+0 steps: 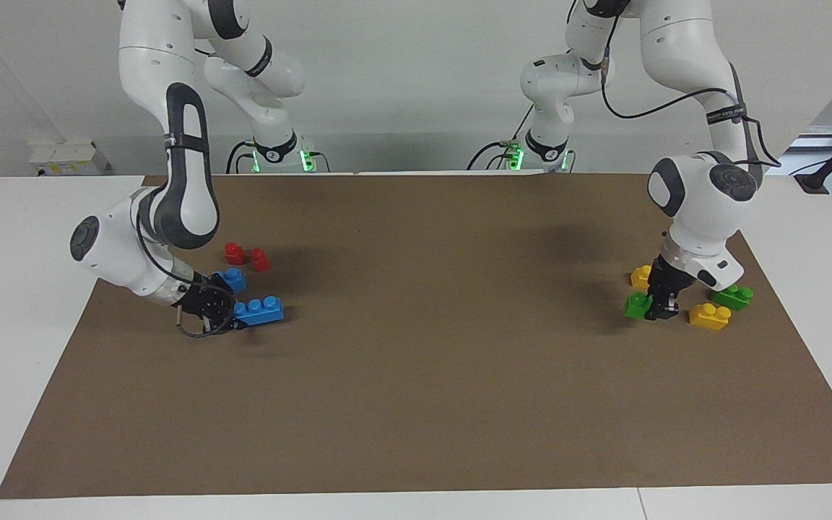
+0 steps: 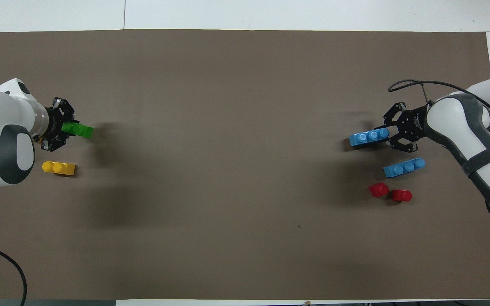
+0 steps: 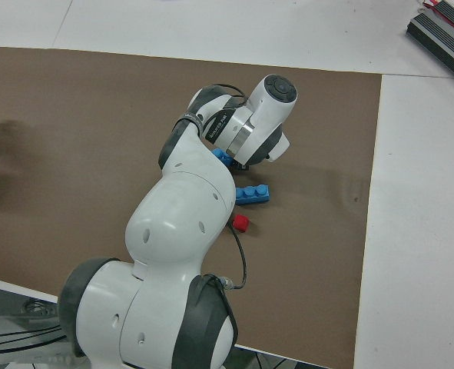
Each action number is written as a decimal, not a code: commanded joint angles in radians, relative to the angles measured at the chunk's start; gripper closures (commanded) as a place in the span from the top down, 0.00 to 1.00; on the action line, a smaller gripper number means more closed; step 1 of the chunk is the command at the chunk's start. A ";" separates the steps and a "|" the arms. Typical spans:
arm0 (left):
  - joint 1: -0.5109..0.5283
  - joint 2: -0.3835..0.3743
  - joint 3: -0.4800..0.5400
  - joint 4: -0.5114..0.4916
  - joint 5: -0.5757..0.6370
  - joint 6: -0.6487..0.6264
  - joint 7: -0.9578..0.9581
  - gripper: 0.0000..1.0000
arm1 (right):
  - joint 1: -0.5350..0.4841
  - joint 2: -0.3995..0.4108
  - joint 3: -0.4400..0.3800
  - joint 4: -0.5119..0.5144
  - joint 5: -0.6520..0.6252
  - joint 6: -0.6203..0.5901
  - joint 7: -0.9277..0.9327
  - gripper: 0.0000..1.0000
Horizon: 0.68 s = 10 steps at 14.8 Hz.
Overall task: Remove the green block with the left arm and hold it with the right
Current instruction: 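Carry the green brick outward with the left gripper while the right gripper sets blue down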
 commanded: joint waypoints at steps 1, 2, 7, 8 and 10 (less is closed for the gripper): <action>0.025 0.058 -0.008 0.048 0.000 0.023 0.049 0.00 | -0.022 -0.004 0.016 -0.041 -0.015 0.060 -0.018 0.00; 0.031 0.068 -0.008 0.058 0.005 0.023 0.059 0.00 | -0.020 -0.004 0.016 -0.046 -0.010 0.066 -0.017 0.00; 0.032 0.113 -0.007 0.084 0.006 0.025 0.157 0.00 | -0.016 -0.006 0.016 -0.043 -0.009 0.062 -0.015 0.87; 0.032 0.118 -0.007 0.082 0.006 0.025 0.175 0.00 | -0.016 -0.006 0.016 -0.039 -0.009 0.056 -0.014 0.93; 0.034 0.127 -0.007 0.082 0.006 0.025 0.221 0.00 | -0.019 -0.012 0.016 -0.023 -0.007 0.033 -0.007 0.96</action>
